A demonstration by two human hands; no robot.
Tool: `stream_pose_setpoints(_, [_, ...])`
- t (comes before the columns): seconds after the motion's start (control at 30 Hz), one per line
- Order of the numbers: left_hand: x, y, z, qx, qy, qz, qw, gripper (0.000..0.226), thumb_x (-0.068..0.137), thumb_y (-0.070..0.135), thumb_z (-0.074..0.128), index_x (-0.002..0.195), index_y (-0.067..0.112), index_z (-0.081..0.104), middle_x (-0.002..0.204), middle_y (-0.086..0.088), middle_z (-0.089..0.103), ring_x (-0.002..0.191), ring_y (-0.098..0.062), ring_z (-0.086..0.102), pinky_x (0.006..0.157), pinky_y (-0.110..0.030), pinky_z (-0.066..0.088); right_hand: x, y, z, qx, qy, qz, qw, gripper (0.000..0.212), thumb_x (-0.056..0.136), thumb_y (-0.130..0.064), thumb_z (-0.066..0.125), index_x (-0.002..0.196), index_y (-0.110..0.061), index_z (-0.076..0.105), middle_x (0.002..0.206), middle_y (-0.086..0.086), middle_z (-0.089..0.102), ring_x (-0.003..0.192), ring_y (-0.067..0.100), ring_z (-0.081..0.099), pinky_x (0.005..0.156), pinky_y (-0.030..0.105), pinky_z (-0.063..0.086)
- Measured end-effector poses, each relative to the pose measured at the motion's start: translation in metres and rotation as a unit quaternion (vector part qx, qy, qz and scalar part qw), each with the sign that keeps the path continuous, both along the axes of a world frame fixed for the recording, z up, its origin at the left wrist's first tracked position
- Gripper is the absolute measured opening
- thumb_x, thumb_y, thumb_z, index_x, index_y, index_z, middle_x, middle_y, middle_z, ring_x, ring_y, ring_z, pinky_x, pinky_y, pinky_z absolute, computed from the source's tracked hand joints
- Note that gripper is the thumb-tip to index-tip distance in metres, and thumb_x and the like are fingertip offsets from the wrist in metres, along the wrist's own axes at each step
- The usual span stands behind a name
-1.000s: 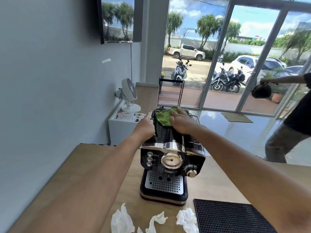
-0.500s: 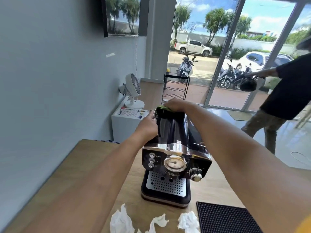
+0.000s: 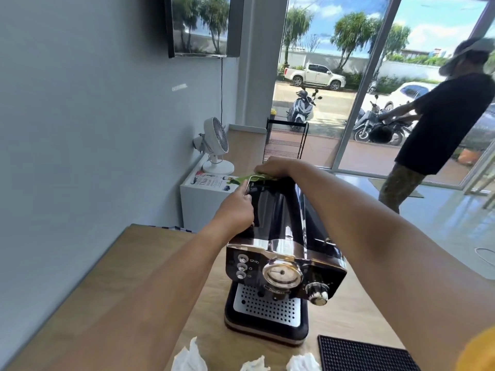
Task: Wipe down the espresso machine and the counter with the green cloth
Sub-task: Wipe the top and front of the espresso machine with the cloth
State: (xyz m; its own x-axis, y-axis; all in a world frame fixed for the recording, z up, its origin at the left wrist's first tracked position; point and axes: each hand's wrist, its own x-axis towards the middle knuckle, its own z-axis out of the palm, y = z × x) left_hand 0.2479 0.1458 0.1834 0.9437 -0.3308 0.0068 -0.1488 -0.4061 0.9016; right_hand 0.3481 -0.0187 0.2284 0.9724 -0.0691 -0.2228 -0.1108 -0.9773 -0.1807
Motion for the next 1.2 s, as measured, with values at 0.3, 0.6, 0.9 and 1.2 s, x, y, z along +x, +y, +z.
stream_pose_setpoints(0.3, [0.001,-0.002,-0.005,0.020,-0.007,0.017,1.000,0.051,0.103,0.017,0.027,0.153,0.028,0.020,0.153,0.003,0.036,0.126,-0.019,0.046,0.090,-0.021,0.030,-0.042,-0.051,0.002,0.104,-0.005,-0.091,0.990,0.044,0.108,-0.029,0.029,0.133,-0.003,0.054,0.143,0.019,0.048,0.131,0.029,0.045,0.110,0.034,0.029])
stream_pose_setpoints(0.6, [0.000,-0.003,-0.005,0.014,-0.014,0.029,0.999,0.050,0.104,0.018,0.026,0.153,0.028,0.022,0.153,0.003,0.036,0.107,-0.008,0.051,0.080,-0.015,0.031,-0.092,-0.098,-0.025,0.491,-0.062,-0.190,0.848,0.048,0.095,-0.033,0.061,0.140,-0.017,0.053,0.086,0.002,0.074,0.067,0.011,0.069,0.062,0.024,0.058])
stream_pose_setpoints(0.9, [0.004,-0.007,-0.008,0.030,-0.015,0.032,0.999,0.051,0.102,0.017,0.027,0.152,0.026,0.026,0.153,0.002,0.037,0.137,-0.020,0.036,0.104,-0.026,0.028,-0.148,-0.076,-0.056,0.709,-0.166,-0.238,0.643,0.057,0.099,-0.006,0.052,0.148,-0.030,0.036,0.091,0.008,0.073,0.065,0.012,0.072,0.051,0.025,0.058])
stream_pose_setpoints(1.2, [-0.004,-0.007,-0.002,0.061,-0.033,0.046,0.997,0.049,0.104,0.018,0.028,0.152,0.021,0.025,0.155,-0.008,0.032,0.138,-0.029,0.033,0.108,-0.031,0.029,-0.208,-0.044,-0.068,0.682,-0.186,-0.236,0.667,0.052,0.099,-0.010,0.055,0.143,-0.035,0.045,0.089,-0.003,0.075,0.070,0.009,0.069,0.062,0.023,0.049])
